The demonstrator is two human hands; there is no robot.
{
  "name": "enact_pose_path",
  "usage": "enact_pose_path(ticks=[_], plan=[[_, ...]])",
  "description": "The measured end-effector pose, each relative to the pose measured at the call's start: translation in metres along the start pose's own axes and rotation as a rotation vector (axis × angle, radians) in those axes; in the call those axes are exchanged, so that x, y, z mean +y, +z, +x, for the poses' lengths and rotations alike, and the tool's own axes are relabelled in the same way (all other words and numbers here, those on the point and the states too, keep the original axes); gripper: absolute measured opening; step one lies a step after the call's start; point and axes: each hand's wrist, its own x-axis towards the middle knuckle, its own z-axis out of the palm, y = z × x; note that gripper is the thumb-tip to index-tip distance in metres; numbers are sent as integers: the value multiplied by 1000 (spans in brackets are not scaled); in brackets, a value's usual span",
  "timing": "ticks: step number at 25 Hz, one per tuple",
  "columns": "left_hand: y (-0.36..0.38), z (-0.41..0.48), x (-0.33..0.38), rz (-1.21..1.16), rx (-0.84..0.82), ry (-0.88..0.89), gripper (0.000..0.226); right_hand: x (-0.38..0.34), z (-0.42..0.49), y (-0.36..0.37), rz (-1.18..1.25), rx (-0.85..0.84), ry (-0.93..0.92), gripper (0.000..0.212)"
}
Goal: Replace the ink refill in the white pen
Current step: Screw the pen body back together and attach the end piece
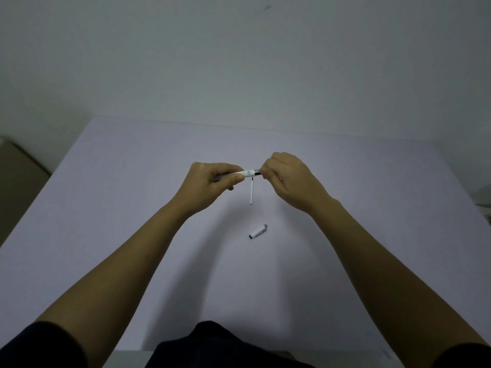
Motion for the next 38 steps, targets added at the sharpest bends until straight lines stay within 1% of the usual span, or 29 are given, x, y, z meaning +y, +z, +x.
enact_pose_path(ticks=[3,5,7,9,12,14,16,17,18,19,20,21,23,24,26,28,29,34,36,38], plan=[[1,4,-3,7,4,-1,15,4,1,0,30,-8,20,19],[0,7,-5,6,-4,5,15,7,3,2,-9,-12,14,17],[2,10,-6,25,-8,25,15,9,6,5,-60,-2,-8,19],[3,13,-8,82,3,76,15,11,9,7,-41,-17,13,22],[5,17,-12,131,8,120,16,18,15,11,23,-104,52,29],[7,22,-18,99,-1,78,16,29,18,15,133,-118,97,36],[8,24,-25,70,1,10,15,43,15,22,290,-46,208,40],[8,26,-30,59,3,-25,15,53,12,28,319,-7,268,40],[8,27,-34,50,4,-55,15,62,7,36,294,8,317,39],[8,27,-38,47,3,-78,15,73,1,47,225,-17,344,36],[9,28,-42,45,0,-96,15,83,-6,60,145,-88,347,32],[10,29,-45,43,-4,-113,16,90,-15,75,91,-201,340,30],[13,31,-50,43,-21,-141,16,95,-34,106,65,-465,332,32],[15,32,-52,49,-32,-147,16,96,-43,119,56,-565,334,34],[19,33,-56,63,-47,-147,16,98,-57,138,1,-675,313,38],[22,35,-60,62,-49,-152,16,100,-67,147,-62,-712,273,35],[23,35,-62,61,-49,-158,16,101,-71,150,-69,-703,273,33],[27,36,-67,59,-63,-183,16,101,-79,156,54,-521,359,25],[26,34,-69,73,-69,-188,16,97,-71,148,139,-395,393,19],[22,31,-73,84,-73,-200,16,93,-58,132,236,-198,415,15]])
